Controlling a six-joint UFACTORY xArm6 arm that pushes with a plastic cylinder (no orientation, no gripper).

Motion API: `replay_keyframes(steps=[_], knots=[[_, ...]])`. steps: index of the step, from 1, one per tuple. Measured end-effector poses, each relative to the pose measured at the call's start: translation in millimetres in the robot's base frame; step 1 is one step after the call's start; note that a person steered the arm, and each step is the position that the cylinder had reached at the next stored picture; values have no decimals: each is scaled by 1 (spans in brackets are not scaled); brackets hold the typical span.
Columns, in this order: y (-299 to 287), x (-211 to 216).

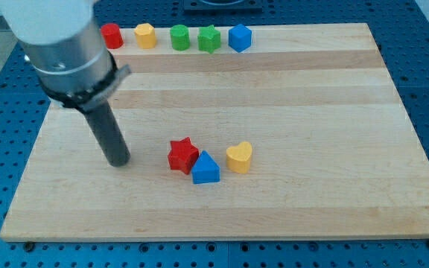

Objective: Push the red star diagonal to the blue cube

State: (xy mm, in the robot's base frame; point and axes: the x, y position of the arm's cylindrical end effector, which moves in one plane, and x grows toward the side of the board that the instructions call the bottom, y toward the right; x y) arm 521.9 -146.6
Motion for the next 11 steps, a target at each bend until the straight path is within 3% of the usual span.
replay_keyframes(steps=[2, 4, 8, 11], knots=[[81, 7], [139, -52], [80, -109], [212, -98]])
